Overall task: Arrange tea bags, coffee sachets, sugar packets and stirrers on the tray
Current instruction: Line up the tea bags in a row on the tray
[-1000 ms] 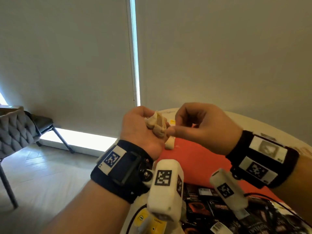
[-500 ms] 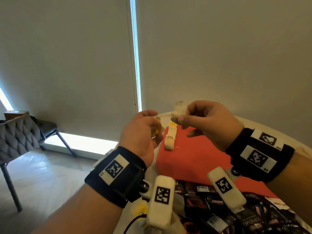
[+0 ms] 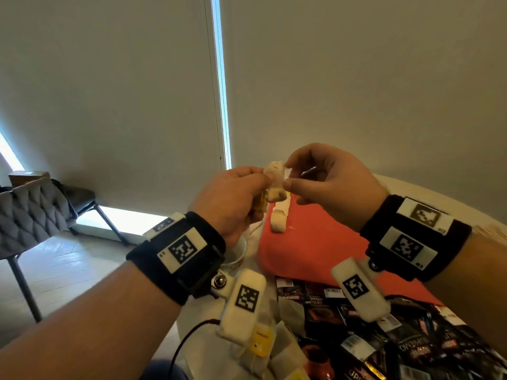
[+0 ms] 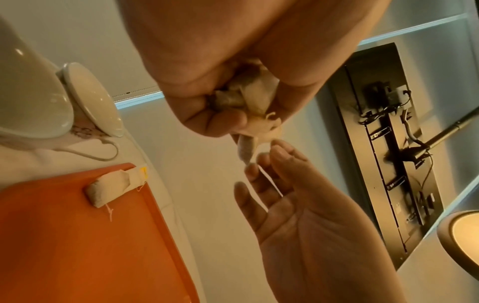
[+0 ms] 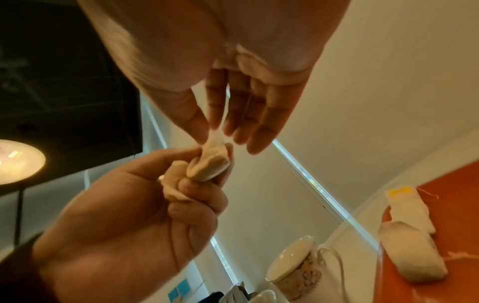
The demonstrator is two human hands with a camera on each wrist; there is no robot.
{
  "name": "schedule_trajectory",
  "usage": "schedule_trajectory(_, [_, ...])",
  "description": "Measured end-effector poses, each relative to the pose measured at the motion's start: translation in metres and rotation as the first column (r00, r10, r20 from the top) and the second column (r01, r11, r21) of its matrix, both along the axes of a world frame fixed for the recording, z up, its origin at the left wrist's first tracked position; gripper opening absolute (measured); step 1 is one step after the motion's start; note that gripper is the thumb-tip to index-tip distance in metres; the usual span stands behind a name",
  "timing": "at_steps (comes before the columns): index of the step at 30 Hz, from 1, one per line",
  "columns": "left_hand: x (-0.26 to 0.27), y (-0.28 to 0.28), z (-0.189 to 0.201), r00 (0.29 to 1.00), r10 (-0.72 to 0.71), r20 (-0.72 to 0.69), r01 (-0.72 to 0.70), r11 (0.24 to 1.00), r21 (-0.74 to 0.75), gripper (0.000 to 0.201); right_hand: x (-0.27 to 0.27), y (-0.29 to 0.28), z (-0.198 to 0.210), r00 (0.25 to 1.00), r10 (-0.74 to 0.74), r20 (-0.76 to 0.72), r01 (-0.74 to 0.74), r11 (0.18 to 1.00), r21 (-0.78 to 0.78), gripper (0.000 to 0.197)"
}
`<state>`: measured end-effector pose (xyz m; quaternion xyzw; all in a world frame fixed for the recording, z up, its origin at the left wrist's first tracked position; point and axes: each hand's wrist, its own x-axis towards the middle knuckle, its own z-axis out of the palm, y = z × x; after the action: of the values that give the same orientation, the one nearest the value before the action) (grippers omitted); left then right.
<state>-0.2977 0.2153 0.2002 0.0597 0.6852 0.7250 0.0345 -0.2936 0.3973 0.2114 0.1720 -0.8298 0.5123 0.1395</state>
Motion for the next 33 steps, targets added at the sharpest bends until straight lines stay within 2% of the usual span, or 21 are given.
schedule_trajectory(2, [-0.003,-0.002,-0.001,1.000,-0.001,-0.011,0.001,1.000,-0.027,0.015,-0.003,-0.001,-0.001,0.996,0.010,0.092,-0.004,0.998,-0.059,0.028])
schedule_trajectory(4, [-0.005,-0.004,-0.002,1.000,-0.001,-0.028,-0.001,0.998,-0.063,0.014,-0.005,-0.003,-0.002,0.989,0.030,0.143,-0.017,0.996,-0.089,0.017])
schedule_trajectory(7, [-0.009,-0.007,-0.003,0.998,0.015,-0.054,-0.021,0.994,-0.108,0.010,-0.008,-0.003,0.002,0.995,0.011,0.094,0.008,0.979,-0.204,0.006])
schedule_trajectory(10, [-0.012,-0.011,-0.002,0.996,0.024,-0.088,-0.034,0.993,-0.113,0.008,-0.010,-0.002,0.004,0.999,0.004,0.035,0.004,0.978,-0.210,0.009])
schedule_trajectory(12, [-0.014,-0.013,-0.002,0.992,0.009,-0.128,-0.031,0.985,-0.169,0.016,-0.011,-0.004,0.002,0.997,0.026,0.073,-0.013,0.985,-0.173,0.010])
schedule_trajectory(15, [-0.019,-0.012,0.000,0.986,0.028,-0.163,-0.064,0.974,-0.218,0.010,-0.015,-0.007,0.000,0.993,0.054,0.109,-0.025,0.969,-0.247,0.010])
schedule_trajectory(18, [-0.025,-0.010,0.000,0.991,0.057,-0.124,-0.084,0.971,-0.225,0.010,-0.023,-0.009,-0.007,0.977,0.100,0.187,-0.033,0.943,-0.330,0.023])
schedule_trajectory(20, [-0.029,-0.010,0.000,0.994,0.068,-0.089,-0.087,0.970,-0.225,0.010,-0.033,-0.007,-0.018,0.965,0.067,0.254,0.031,0.932,-0.361,0.029])
schedule_trajectory(22, [-0.036,-0.013,0.001,0.992,0.121,-0.025,-0.123,0.978,-0.166,0.014,-0.048,-0.002,-0.035,0.930,-0.030,0.366,0.154,0.937,-0.313,0.033])
schedule_trajectory(24, [-0.042,-0.020,0.002,0.981,0.176,0.084,-0.171,0.984,-0.057,0.021,-0.063,0.004,-0.056,0.859,-0.139,0.493,0.252,0.953,-0.170,0.034])
schedule_trajectory(26, [-0.045,-0.027,0.001,0.968,0.199,0.154,-0.205,0.978,0.026,0.028,-0.074,0.009,-0.076,0.793,-0.195,0.577,0.274,0.960,-0.052,0.032])
schedule_trajectory(28, [-0.047,-0.032,0.000,0.964,0.190,0.186,-0.206,0.976,0.070,0.031,-0.083,0.011,-0.091,0.760,-0.236,0.606,0.261,0.964,0.048,0.030])
schedule_trajectory(31, [-0.049,-0.035,-0.003,0.960,0.163,0.227,-0.189,0.977,0.099,0.032,-0.089,0.008,-0.102,0.764,-0.302,0.570,0.227,0.953,0.200,0.028])
schedule_trajectory(33, [-0.051,-0.035,-0.004,0.958,0.157,0.238,-0.187,0.977,0.107,0.030,-0.092,0.004,-0.106,0.769,-0.294,0.568,0.212,0.955,0.208,0.027])
